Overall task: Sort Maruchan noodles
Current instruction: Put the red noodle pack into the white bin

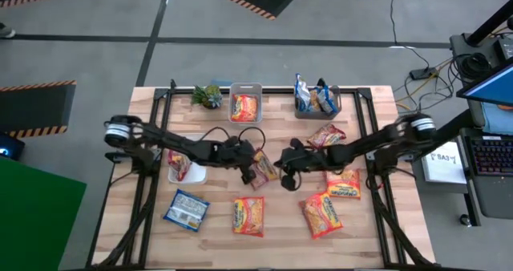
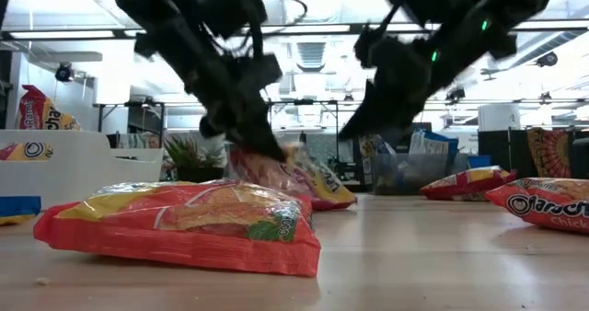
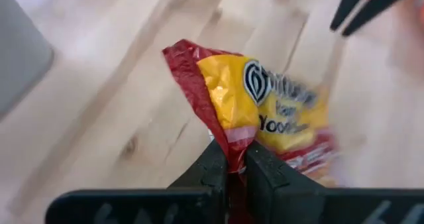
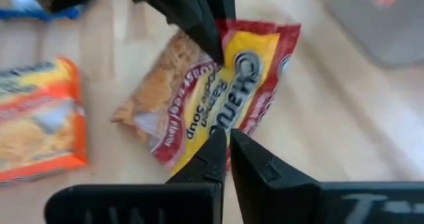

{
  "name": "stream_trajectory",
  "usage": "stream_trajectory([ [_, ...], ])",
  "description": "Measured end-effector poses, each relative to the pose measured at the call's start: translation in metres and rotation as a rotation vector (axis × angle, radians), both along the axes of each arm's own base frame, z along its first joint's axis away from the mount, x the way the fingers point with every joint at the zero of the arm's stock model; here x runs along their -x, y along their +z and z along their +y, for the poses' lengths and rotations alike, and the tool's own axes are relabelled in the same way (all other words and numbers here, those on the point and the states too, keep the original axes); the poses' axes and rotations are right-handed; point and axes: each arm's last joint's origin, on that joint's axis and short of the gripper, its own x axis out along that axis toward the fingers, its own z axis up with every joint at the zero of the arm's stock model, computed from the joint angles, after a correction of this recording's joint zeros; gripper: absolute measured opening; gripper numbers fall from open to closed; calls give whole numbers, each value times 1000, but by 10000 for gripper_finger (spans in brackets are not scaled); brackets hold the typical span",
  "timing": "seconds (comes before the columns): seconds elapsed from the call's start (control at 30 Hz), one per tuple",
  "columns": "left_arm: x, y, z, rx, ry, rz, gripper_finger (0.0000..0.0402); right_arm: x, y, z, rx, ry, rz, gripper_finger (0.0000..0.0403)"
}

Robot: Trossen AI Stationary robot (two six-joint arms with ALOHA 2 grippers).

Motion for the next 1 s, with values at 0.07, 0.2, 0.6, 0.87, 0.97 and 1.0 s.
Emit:
stream_trajectory([
  [0.07, 3, 15, -2, -10, -15, -45, 8, 8, 18, -1, 9, 5, -30, 13],
  [0.2, 14, 47, -3, -7, -19, -137, 8, 28, 48, -3, 22, 13, -88, 13],
  [0.6, 81, 133, 0, 52, 20, -305, 7, 74, 94, -7, 78, 55, -196, 13],
  [0.87, 154, 191, 10, -51, 432, 101, 7, 78, 81, -8, 87, 59, -156, 13],
  [0.97, 168, 198, 12, -62, 527, 268, 7, 77, 78, -8, 89, 59, -145, 13],
  [1.0, 168, 197, 12, -64, 555, 303, 7, 76, 78, -8, 89, 58, -145, 13],
])
